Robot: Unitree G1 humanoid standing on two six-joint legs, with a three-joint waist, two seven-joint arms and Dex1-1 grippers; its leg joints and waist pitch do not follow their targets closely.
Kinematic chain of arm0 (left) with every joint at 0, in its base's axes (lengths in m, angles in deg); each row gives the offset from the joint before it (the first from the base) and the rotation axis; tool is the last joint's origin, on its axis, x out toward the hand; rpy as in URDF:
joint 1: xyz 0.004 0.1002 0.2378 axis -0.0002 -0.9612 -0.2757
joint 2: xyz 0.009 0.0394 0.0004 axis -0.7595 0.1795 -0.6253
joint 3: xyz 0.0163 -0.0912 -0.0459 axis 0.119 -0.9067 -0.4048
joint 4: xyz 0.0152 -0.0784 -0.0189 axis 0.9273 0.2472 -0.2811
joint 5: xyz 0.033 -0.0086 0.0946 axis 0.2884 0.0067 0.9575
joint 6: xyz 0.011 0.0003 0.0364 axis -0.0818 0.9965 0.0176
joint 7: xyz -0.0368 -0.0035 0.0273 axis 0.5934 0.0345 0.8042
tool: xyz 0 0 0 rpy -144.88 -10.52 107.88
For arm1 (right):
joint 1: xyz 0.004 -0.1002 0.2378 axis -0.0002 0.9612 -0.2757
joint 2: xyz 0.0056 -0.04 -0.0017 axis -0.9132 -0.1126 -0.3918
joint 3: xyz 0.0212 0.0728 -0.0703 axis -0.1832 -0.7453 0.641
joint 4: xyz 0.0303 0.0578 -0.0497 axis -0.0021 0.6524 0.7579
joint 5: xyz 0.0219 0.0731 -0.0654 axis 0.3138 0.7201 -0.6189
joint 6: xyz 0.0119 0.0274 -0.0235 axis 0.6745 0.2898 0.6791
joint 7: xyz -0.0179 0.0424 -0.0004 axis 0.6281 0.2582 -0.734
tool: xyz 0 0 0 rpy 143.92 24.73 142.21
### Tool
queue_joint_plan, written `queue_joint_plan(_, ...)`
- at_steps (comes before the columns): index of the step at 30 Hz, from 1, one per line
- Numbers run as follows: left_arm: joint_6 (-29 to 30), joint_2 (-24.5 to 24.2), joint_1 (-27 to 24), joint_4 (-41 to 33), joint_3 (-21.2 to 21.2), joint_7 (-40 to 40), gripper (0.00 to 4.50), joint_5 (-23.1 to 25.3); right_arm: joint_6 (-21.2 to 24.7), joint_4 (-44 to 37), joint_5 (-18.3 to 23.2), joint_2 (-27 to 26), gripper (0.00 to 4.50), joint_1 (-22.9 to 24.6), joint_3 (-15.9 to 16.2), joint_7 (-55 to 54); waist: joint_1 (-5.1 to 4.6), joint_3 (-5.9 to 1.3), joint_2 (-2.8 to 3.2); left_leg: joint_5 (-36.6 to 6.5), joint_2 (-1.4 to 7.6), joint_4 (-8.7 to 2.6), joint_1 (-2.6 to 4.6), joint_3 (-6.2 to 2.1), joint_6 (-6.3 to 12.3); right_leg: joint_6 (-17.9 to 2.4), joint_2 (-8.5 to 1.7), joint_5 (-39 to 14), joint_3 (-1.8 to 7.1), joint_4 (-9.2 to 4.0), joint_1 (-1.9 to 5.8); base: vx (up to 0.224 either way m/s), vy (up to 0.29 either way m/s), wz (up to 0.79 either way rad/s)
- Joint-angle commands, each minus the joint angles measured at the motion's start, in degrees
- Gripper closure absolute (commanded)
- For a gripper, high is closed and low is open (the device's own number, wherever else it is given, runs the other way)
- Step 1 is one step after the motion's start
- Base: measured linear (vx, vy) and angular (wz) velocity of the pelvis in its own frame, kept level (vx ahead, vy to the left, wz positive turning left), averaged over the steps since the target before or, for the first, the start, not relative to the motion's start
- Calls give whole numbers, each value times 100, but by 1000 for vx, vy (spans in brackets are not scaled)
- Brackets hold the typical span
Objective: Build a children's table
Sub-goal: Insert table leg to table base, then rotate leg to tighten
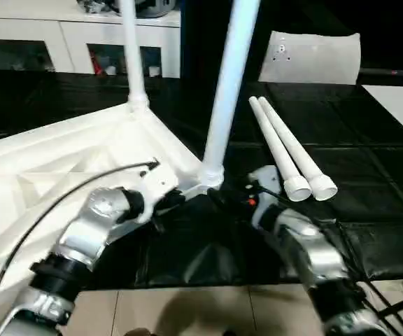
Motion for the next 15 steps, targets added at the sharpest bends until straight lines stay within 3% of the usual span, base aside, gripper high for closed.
queue_joint_plan(1, -494, -89, 78, 258, 121, 360, 450, 2, -6, -253, 48, 157, 6, 49, 3, 249, 35, -314, 41, -1427, 331, -523, 12, -47, 115, -818, -416, -1922, 377, -497, 180, 51, -12, 3)
queue_joint_plan(5, -1076, -248, 174, 591, 345, 1031, 450, -40, 90, -586, 143, 558, 6, 126, 32, 772, 100, -363, 42, -883, 337, -476, 11, 1, 250, -1062, -403, -1196, 384, -392, 205, 69, -26, 5)
queue_joint_plan(7, -1272, -309, 220, 708, 439, 1467, 450, -109, 134, -625, 79, 750, 6, 85, 129, 1048, 136, -424, 34, -117, 307, -398, 0, 48, 446, -1332, -364, -28, 367, -234, 254, 86, -19, 3)
queue_joint_plan(10, -1470, -380, 281, 874, 587, 1906, 450, -118, 146, -577, 22, 927, 6, 16, 319, 1386, 172, -473, -6, 469, 263, -303, -31, 89, 728, -1543, -362, 998, 375, -95, 292, 80, -7, 0)
queue_joint_plan(12, -1556, -415, 326, 976, 664, 2169, 450, -126, 172, -575, 6, 995, 6, -33, 449, 1639, 204, -460, -22, 437, 279, -303, -21, 102, 846, -1589, -365, 961, 362, -94, 276, 34, -1, 0)
queue_joint_plan(15, -1704, -432, 402, 1120, 705, 2430, 450, -143, 223, -521, 23, 1036, 6, -144, 582, 1927, 238, -427, -18, 34, 322, -343, -17, 106, 711, -1495, -381, 193, 356, -148, 284, 0, 0, 0)
